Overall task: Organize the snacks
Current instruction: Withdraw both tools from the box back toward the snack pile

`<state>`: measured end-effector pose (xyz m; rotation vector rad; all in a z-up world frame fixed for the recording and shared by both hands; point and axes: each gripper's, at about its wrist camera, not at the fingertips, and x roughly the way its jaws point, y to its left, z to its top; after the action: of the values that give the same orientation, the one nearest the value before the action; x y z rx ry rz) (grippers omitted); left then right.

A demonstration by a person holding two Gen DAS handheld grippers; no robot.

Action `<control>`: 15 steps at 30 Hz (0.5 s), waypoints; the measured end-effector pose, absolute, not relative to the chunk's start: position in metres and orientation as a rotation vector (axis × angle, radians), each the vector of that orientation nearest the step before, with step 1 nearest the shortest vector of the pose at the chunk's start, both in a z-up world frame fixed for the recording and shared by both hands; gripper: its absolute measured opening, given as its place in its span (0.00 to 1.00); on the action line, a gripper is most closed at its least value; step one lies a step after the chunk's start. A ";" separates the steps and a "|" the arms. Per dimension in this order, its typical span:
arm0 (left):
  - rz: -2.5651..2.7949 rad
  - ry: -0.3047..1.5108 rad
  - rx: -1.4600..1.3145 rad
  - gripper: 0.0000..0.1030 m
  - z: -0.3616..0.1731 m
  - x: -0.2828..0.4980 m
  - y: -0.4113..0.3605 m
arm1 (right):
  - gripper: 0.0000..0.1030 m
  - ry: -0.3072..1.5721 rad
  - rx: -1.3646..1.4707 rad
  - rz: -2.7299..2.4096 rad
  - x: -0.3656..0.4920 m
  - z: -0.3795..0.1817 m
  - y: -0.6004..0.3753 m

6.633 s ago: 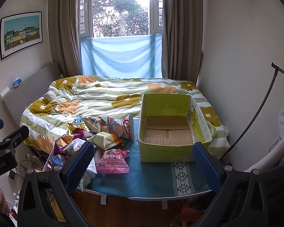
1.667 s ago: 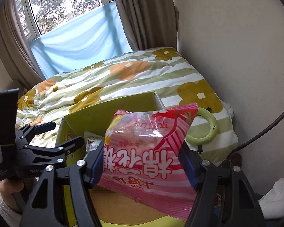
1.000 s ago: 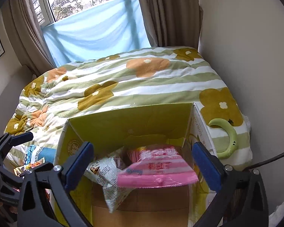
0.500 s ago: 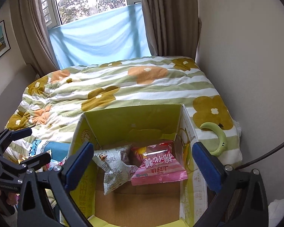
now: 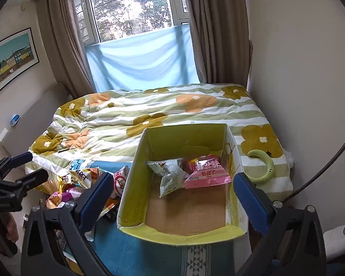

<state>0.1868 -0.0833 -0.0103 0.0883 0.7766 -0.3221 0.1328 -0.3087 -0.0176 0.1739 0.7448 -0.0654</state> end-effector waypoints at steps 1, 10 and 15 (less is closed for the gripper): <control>-0.300 0.778 0.081 1.00 -0.010 0.178 -0.073 | 1.00 0.745 0.175 -0.046 0.127 -0.018 -0.303; -0.157 0.798 0.031 1.00 -0.022 0.119 0.017 | 1.00 0.728 0.150 0.098 0.100 -0.028 -0.233; -0.140 0.835 0.052 1.00 -0.047 0.106 0.060 | 1.00 0.731 0.138 0.174 0.099 -0.040 -0.187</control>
<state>0.1064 0.0603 -0.0471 0.0518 0.8355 -0.1403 0.0991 -0.1870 -0.0401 0.1383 0.7314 0.1736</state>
